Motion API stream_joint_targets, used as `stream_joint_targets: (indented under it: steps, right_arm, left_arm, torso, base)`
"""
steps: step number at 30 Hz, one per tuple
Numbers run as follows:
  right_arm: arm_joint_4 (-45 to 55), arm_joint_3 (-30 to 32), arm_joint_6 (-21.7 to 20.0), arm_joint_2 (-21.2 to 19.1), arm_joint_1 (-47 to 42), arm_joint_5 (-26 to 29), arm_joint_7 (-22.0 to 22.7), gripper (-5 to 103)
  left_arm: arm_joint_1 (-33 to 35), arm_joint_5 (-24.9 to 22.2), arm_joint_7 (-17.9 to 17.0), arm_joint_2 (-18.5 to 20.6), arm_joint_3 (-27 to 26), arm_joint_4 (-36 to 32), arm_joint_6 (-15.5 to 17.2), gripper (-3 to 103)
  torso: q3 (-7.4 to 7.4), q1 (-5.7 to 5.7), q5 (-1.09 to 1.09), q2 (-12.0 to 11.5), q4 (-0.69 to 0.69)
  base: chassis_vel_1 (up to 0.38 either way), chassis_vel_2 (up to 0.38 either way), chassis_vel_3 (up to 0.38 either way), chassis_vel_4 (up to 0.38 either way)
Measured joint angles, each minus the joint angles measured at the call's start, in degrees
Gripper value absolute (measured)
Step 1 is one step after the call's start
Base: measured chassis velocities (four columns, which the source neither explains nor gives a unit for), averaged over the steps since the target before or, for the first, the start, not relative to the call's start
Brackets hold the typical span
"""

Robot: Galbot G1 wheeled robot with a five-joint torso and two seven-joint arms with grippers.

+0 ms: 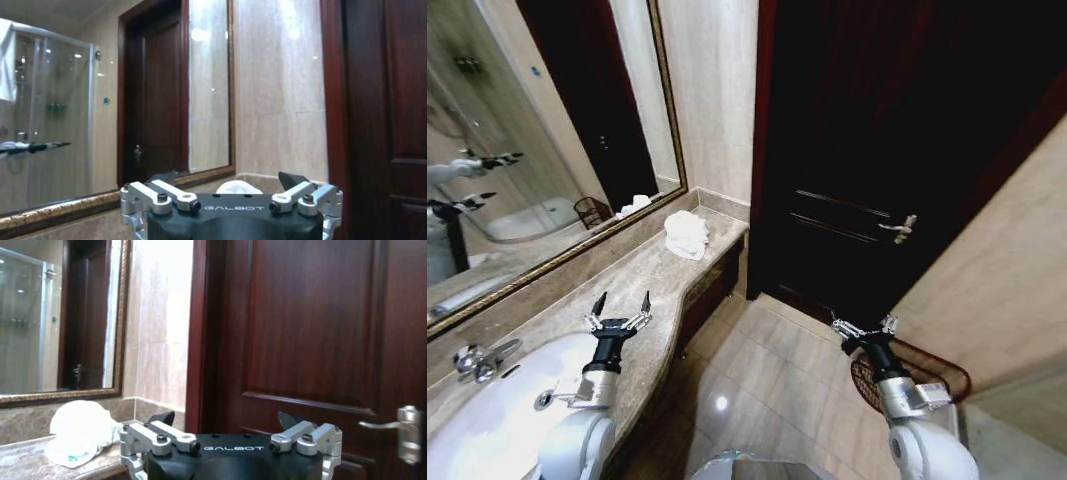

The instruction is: Discard the used towel into the hamper.

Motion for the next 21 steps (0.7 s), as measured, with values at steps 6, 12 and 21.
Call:
stream_joint_targets:
  steps: [6, 12, 21]
  right_arm:
    - [-0.2, 0.0, 0.0, -0.1, 0.2, 0.0, 0.0, 100]
    - [-0.5, -0.1, 0.0, -0.2, 0.2, 0.0, -0.1, 100]
    - [-0.6, -0.1, 0.0, -0.3, 0.2, 0.0, -0.1, 100]
  left_arm:
    - [-0.1, -0.2, -0.4, 0.0, 0.0, 0.2, -0.6, 100]
    - [-0.2, 0.1, -0.8, 0.0, 0.0, 0.0, -0.2, 100]
    - [-0.4, 0.9, -0.8, -0.2, 0.3, -0.1, 0.2, 100]
  torso:
    - [0.0, 0.0, -0.01, 0.0, 0.01]
    - [0.0, 0.0, 0.01, 0.0, 0.0]
    - [0.0, 0.0, 0.0, 0.0, 0.0]
  base:
    - [-0.111, 0.195, 0.186, -0.113]
    - [-0.151, 0.156, 0.154, -0.15]
    - [-0.147, 0.153, 0.152, -0.151]
